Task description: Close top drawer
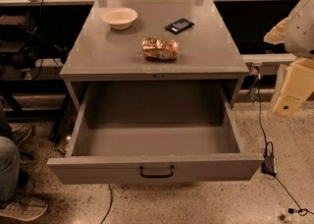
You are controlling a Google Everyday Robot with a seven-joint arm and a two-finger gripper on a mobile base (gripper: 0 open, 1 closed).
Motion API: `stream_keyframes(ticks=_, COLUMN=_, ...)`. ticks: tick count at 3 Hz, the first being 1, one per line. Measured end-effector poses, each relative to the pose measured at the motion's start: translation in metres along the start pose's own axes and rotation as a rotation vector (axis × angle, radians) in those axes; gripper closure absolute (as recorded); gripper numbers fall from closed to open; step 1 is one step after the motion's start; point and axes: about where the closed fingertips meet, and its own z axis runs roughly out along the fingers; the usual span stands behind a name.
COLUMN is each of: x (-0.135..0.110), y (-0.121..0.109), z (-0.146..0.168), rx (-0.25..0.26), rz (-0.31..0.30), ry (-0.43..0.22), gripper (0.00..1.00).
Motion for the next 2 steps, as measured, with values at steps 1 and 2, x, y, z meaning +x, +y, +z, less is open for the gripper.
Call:
stream_keyframes(ticks=1, x=0.001, y=0.003, z=0.004, rx=-0.01, rz=0.006, ry=0.004, gripper=0.0)
stream_keyframes(ticks=2, x=0.009, y=0.03, z=0.047, rx=-0.114, rz=0.066, ry=0.039, gripper=0.0)
